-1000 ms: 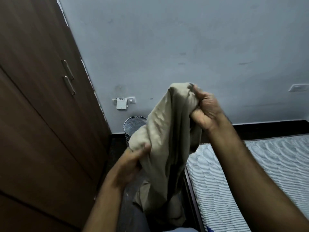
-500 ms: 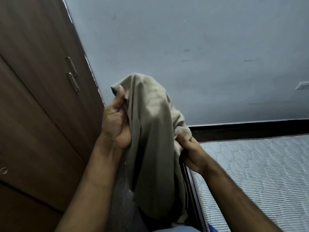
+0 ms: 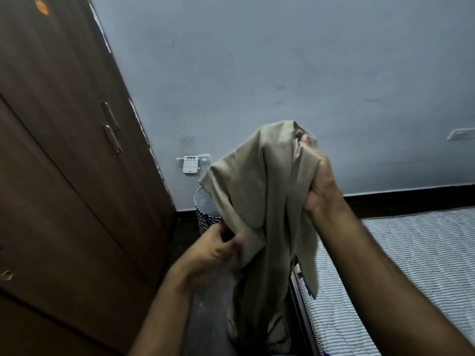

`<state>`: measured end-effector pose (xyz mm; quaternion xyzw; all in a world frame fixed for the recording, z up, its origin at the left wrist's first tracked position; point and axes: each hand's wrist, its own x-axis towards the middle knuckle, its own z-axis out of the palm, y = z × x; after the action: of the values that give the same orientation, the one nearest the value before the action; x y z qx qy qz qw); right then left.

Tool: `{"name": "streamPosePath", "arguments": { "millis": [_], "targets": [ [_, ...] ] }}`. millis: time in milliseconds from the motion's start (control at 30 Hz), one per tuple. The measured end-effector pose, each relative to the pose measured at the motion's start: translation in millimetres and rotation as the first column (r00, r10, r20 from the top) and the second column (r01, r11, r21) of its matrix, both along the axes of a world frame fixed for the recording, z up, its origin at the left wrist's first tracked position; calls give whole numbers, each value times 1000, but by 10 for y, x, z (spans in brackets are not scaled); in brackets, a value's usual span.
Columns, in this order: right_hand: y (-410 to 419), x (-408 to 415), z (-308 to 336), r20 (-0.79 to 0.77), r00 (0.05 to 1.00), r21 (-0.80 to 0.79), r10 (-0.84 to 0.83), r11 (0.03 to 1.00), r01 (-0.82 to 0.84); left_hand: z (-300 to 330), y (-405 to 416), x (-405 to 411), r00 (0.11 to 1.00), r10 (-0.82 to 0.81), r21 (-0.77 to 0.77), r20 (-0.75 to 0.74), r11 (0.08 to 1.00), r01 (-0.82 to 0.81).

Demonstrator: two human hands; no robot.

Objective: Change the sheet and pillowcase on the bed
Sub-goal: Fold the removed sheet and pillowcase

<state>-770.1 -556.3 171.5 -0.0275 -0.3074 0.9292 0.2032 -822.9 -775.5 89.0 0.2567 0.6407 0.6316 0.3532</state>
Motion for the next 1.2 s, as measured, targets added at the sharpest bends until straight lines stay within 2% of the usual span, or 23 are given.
{"name": "streamPosePath", "arguments": {
  "millis": [100, 233, 333, 400, 433, 500, 533, 600, 633, 667, 700, 733, 800, 867, 967, 1033, 1133, 1200],
  "targets": [
    [22, 20, 78, -101, 993, -24, 67, 997, -70, 126, 168, 110, 995, 104, 192, 13, 976, -104],
    [117, 4, 9, -121, 989, -28, 86, 996, -90, 441, 298, 29, 941, 237, 418, 242, 850, -321],
    [238, 39, 20, -55, 998, 37, 44, 998, -42, 619, 217, -159, 888, 386, 484, 250, 744, -460],
    [349, 100, 80, 49, 999, 132, -9, 991, 2, 714, 143, -253, 878, 402, 518, 260, 710, -478],
    [402, 122, 90, 130, 992, 132, 10, 991, -27, 744, 117, -287, 880, 389, 516, 272, 713, -475],
    [464, 152, 94, 284, 958, 156, 33, 984, -80, 800, 95, -298, 905, 357, 444, 231, 789, -425],
    [485, 155, 97, 316, 948, 161, 40, 982, -95, 800, 89, -282, 927, 341, 359, 157, 855, -375],
    [467, 165, 112, 306, 951, 155, 52, 982, -104, 756, 75, -180, 954, 291, 113, -66, 953, -282],
    [435, 167, 110, 280, 958, 137, 60, 985, -102, 694, 62, -129, 952, 259, 6, -164, 965, -262],
    [403, 182, 113, 222, 971, 118, 85, 987, -114, 628, 49, -89, 952, 233, -68, -200, 966, -251],
    [349, 201, 103, 161, 982, 110, 97, 987, -116, 590, 44, -61, 956, 248, -96, -154, 960, -264],
    [307, 209, 63, 104, 989, 103, 107, 988, -118, 581, 30, -55, 958, 287, -81, -21, 954, -288],
    [239, 208, -84, -33, 984, 103, 174, 980, -170, 603, 3, -60, 896, 308, 35, 320, 941, -336],
    [99, 216, -364, -40, 970, 190, 239, 955, -228, 640, -7, -85, 815, 313, 185, 487, 876, -446],
    [-196, 255, -815, 190, 934, 381, 301, 855, -353, 737, -11, -73, 792, 312, 321, 525, 789, -523],
    [-348, 285, -996, 294, 911, 463, 289, 791, -400, 765, -12, -72, 786, 321, 345, 528, 765, -544],
    [-498, 290, -965, 279, 944, 523, 178, 796, -305, 789, -97, -114, 827, 316, 375, 466, 776, -508],
    [-495, 237, -830, 256, 967, 537, 11, 830, -152, 809, -206, -145, 814, 411, 309, 411, 777, -549]
  ]
}}
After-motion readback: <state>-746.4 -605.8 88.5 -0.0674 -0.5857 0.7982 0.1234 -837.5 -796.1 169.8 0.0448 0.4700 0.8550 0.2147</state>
